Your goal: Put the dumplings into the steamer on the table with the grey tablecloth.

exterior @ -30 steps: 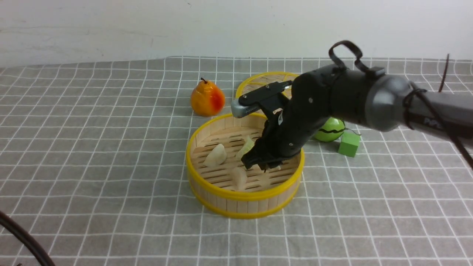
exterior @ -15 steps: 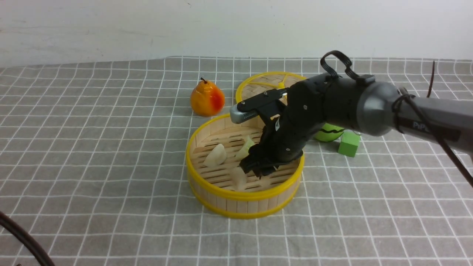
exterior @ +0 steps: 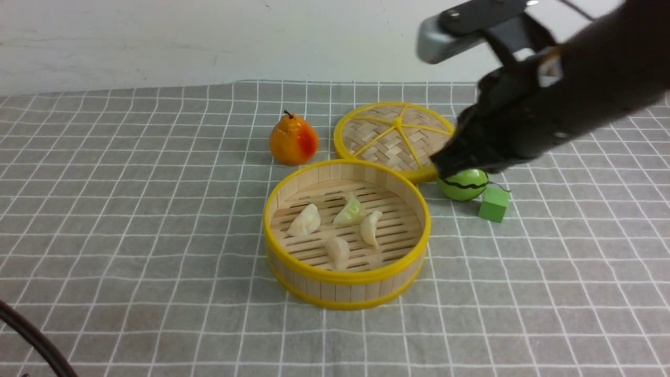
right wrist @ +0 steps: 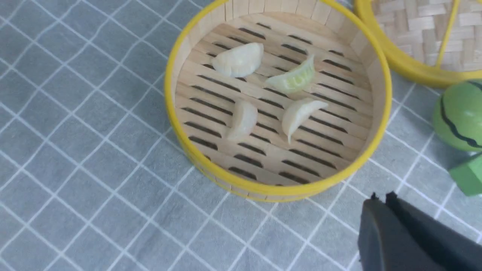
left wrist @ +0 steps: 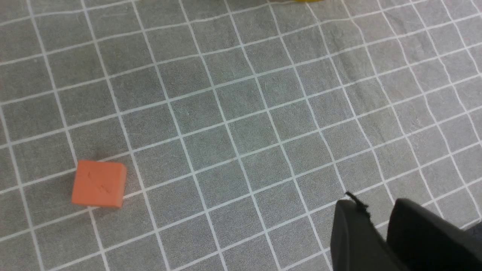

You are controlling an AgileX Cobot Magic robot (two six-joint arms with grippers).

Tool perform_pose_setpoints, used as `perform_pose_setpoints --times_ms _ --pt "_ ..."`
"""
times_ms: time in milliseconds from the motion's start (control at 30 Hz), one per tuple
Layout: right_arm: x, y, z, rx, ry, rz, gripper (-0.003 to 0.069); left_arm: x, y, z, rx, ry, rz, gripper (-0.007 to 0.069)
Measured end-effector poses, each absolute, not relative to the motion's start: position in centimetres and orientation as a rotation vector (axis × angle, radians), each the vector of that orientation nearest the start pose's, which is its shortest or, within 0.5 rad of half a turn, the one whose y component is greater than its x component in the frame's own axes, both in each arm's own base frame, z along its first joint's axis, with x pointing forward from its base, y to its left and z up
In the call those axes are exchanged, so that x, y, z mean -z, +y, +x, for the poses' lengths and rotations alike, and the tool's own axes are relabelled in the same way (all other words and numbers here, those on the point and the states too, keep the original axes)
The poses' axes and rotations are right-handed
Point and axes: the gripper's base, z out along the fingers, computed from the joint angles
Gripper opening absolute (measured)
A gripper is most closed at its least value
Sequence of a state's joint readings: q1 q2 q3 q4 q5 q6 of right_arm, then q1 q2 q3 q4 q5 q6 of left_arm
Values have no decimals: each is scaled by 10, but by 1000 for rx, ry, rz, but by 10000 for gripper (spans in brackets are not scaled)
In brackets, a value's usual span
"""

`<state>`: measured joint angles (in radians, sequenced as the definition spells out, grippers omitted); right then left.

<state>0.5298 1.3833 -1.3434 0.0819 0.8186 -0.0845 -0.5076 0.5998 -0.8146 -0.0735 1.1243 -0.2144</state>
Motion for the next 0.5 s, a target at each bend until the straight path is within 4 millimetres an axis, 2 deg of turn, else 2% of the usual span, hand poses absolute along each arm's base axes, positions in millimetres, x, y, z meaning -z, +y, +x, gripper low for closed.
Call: perform_pose_setpoints --times_ms 100,167,267,433,500 --pt "-379 132 213 -345 2195 -651 -20 -343 -46 70 427 2409 349 143" --pt "-380 120 194 -356 2155 -637 -20 -343 -46 70 427 2409 349 143" --pt "-371 102 162 -366 2109 -620 -20 -343 -46 70 427 2409 349 143" --pt "-354 82 125 -403 2075 -599 -20 -343 -46 70 427 2409 349 143" --pt "-350 78 117 -423 2069 -590 -19 -343 -46 70 427 2409 349 143"
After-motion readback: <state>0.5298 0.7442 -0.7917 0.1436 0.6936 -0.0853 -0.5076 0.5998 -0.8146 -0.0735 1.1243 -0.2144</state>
